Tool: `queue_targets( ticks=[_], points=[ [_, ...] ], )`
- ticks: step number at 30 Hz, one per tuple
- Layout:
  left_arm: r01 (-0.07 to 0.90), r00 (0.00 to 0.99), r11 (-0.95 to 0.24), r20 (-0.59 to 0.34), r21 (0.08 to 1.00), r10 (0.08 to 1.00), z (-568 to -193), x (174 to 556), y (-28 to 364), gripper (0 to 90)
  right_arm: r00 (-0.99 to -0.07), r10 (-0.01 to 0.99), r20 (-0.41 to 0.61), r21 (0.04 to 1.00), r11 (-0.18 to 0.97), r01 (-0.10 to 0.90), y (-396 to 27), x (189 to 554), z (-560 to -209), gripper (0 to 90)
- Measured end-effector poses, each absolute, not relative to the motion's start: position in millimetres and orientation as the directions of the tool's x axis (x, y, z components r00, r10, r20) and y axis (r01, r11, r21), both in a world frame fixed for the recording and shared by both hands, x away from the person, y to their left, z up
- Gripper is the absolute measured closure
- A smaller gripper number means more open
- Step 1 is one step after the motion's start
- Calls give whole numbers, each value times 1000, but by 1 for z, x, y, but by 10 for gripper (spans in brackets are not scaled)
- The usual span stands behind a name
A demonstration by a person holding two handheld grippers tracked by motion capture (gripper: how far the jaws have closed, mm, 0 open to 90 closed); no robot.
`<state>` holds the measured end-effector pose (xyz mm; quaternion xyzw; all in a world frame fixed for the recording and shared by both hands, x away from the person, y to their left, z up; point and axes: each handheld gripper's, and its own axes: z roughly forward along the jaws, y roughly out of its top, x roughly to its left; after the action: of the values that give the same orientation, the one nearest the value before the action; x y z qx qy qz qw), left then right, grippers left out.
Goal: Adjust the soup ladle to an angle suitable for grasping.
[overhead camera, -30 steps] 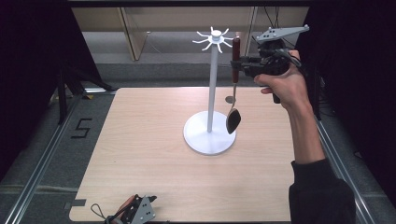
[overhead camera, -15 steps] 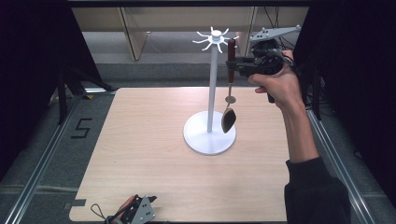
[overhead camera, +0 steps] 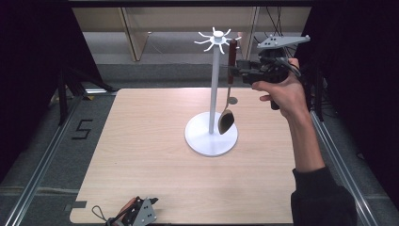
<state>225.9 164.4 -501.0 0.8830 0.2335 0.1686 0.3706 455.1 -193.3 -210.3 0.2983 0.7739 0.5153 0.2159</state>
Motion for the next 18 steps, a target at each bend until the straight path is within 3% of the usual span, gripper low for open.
queue_targets(
  ticks=[8,11,14,18],
  points=[
    [285,827,-634,151,719,542,-499,227,165,152,-740,670,-55,934,297,200,-203,436,-225,531],
    [299,833,-610,112,734,542,-501,226,164,152,-749,661,-54,932,302,200,-203,429,-232,527],
    [286,827,-633,148,719,542,-499,227,165,152,-750,658,-61,932,306,193,-203,424,-235,528],
    [296,830,-619,125,728,544,-500,226,164,152,-761,645,-77,928,326,182,-204,419,-241,528]
  ],
)
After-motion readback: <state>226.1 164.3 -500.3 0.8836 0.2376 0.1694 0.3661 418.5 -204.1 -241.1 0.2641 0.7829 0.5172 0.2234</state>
